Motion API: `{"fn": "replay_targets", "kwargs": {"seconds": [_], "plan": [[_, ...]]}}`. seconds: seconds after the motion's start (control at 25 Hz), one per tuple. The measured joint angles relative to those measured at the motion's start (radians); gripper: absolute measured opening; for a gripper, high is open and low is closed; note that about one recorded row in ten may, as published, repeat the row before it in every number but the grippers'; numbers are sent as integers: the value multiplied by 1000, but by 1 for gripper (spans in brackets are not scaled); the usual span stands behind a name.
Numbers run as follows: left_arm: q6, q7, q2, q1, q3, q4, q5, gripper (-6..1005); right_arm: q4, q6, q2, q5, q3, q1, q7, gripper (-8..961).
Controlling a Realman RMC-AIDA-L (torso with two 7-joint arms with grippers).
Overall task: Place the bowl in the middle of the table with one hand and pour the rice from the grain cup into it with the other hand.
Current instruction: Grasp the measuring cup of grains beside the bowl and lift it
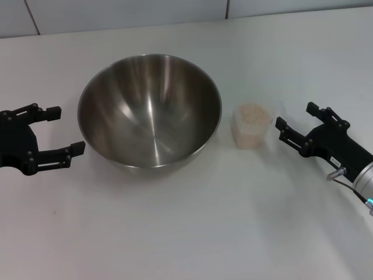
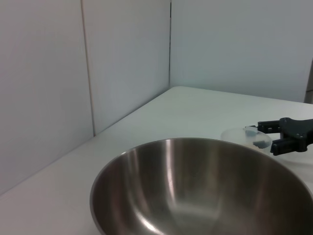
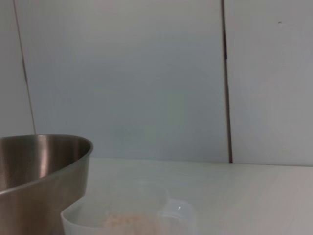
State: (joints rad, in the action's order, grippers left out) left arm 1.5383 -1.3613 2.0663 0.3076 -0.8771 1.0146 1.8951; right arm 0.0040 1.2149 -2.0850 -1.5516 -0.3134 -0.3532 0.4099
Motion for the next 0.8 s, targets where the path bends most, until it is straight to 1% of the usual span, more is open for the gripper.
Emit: {"fn": "replay_targets", "kwargs": {"seconds": [0.64, 0.8], "plan": [[-3, -1, 0, 4, -9, -9, 2, 866, 1, -10, -1, 7, 13, -39, -7, 835], [0, -1, 0, 7, -10, -9, 2, 866, 1, -41, -1, 11, 16, -63, -23, 835]]}}
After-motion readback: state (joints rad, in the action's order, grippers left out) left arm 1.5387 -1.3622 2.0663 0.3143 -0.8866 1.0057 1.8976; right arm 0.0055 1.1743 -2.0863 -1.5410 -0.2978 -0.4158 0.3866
